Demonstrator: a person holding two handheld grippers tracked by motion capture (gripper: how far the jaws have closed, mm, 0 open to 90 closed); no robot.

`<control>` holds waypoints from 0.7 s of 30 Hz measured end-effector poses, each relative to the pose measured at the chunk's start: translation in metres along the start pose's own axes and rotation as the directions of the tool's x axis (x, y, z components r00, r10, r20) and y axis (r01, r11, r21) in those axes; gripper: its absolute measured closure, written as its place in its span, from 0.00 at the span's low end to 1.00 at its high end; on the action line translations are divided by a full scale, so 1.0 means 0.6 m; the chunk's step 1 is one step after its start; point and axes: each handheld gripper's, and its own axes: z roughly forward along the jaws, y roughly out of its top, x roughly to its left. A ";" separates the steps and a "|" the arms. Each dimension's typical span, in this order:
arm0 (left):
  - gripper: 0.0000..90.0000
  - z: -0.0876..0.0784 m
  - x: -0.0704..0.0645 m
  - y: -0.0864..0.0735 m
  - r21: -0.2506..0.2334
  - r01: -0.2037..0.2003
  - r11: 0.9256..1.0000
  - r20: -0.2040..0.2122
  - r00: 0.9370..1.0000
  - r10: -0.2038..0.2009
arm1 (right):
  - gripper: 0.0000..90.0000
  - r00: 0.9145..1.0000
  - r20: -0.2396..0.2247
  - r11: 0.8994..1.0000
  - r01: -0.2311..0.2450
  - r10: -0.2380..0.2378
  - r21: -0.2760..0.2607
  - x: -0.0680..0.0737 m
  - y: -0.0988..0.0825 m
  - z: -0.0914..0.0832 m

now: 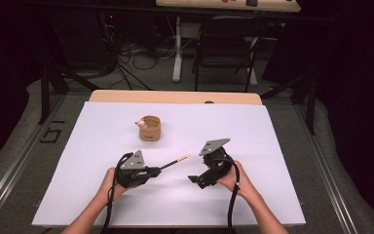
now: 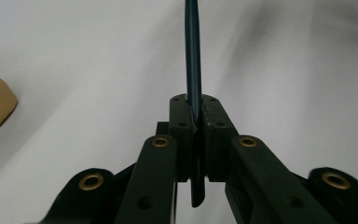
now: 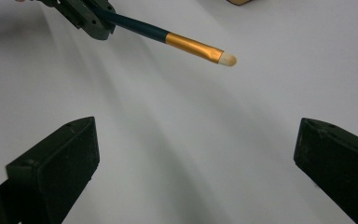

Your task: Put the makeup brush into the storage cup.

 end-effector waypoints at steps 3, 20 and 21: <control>0.95 -0.001 0.001 -0.002 -0.017 0.021 1.000 -0.001 1.000 -0.021 | 0.00 1.000 -0.011 1.000 -0.018 0.017 -0.005 0.002 -0.004 0.003; 0.95 -0.009 0.003 -0.010 -0.106 0.111 0.988 -0.039 0.993 -0.116 | 0.00 0.992 -0.055 0.991 -0.118 0.115 -0.058 0.012 -0.012 0.015; 0.95 -0.008 0.002 -0.010 -0.108 0.113 0.988 -0.046 0.992 -0.118 | 0.00 0.992 -0.051 0.990 -0.123 0.119 -0.064 0.013 -0.011 0.016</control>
